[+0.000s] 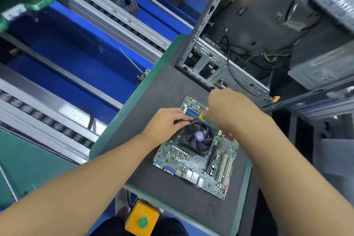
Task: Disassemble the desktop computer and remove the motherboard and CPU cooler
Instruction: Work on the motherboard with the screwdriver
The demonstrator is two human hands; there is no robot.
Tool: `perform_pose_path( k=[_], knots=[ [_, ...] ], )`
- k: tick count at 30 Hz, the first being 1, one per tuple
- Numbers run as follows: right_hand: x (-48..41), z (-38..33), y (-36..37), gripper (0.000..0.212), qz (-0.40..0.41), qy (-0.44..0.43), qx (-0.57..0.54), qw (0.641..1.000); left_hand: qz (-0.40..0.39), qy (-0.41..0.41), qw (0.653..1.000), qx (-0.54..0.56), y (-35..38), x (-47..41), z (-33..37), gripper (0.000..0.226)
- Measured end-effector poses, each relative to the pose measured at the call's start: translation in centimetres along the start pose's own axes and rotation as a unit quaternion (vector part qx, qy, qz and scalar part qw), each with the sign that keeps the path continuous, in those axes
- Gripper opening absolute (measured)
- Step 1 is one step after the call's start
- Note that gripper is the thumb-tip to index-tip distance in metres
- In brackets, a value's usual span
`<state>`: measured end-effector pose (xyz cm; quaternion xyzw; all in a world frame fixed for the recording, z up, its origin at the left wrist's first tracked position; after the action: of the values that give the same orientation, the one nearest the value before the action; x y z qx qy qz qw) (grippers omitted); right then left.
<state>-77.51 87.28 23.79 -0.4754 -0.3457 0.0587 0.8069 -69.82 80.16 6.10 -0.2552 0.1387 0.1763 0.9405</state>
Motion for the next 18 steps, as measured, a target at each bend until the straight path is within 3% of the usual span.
perform_pose_path(
  k=[3,6,9,12,18],
  knots=[
    [0.2,-1.5,0.9,0.009,-0.096,-0.006,0.055,0.994,0.008,0.002,0.999,-0.052,0.2,0.6,-0.2,0.017],
    [-0.2,-2.1,0.2,0.008,-0.057,-0.015,0.094,0.994,0.053,-0.047,0.991,-0.116,0.7,1.7,-0.4,0.022],
    [-1.0,-2.3,-0.7,0.015,-0.022,-0.013,0.146,0.989,0.047,-0.077,0.994,-0.055,1.5,2.4,-0.6,0.013],
    [-1.9,-2.8,-0.8,0.025,-0.028,-0.019,0.165,0.986,0.055,-0.078,0.994,-0.044,1.8,2.4,-0.5,0.017],
    [-3.2,-2.9,-0.6,0.011,-0.07,-0.037,0.156,0.985,0.056,-0.075,0.994,-0.047,1.9,2.2,-0.7,0.013]
  ],
)
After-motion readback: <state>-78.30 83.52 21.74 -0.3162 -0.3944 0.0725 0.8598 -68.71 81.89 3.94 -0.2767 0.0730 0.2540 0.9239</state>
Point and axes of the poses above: each hand's wrist, its own x-axis away from the middle knuckle, its own y-axis out of the palm, z = x × y, the point moved 3 cm from there along -x, towards the middle knuckle, and after that the axes turned 7 degrees about y, right-handed, at the moved point
